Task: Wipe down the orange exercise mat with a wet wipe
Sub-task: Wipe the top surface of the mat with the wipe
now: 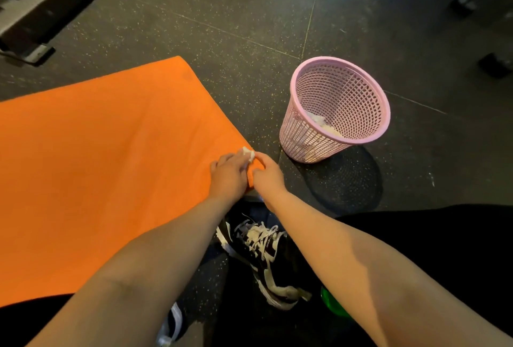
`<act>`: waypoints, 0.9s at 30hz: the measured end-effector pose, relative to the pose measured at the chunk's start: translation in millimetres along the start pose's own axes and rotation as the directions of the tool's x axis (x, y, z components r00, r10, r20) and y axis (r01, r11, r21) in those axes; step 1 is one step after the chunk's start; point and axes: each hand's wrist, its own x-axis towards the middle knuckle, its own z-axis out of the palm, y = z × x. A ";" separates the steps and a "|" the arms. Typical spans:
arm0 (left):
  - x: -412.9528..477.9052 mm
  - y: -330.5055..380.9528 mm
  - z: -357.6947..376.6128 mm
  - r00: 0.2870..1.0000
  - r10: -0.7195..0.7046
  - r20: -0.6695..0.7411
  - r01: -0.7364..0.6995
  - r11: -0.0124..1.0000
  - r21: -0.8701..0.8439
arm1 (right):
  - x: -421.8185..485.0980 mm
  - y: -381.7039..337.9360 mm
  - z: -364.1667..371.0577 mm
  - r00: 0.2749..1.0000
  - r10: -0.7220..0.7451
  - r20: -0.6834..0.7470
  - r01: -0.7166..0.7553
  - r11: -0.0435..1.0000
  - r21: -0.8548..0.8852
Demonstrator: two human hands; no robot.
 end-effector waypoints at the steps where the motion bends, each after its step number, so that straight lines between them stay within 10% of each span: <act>1: -11.4 1.4 2.0 0.998 0.068 0.020 -0.068 0.998 -0.002 | -1.6 5.5 -1.9 1.000 0.015 0.001 -0.015 1.000 0.018; 6: -42.4 -0.6 5.7 0.980 0.186 0.068 -0.194 0.972 0.136 | -10.5 21.7 -5.9 0.996 0.070 0.053 -0.073 0.996 0.044; 11: -18.9 -8.9 -0.9 1.000 -0.004 0.018 -0.002 0.948 0.318 | -12.0 26.7 -3.1 0.998 0.009 -0.058 -0.013 0.998 -0.066; 20: -42.3 -1.7 25.0 0.953 0.268 0.145 -0.269 0.963 -0.010 | -20.6 46.7 -3.1 0.999 -0.002 -0.037 -0.001 0.997 -0.078; 27: -26.5 -19.9 23.0 0.987 0.064 0.150 -0.073 0.996 0.053 | -13.4 54.8 -2.2 1.000 -0.010 -0.027 0.006 0.988 -0.155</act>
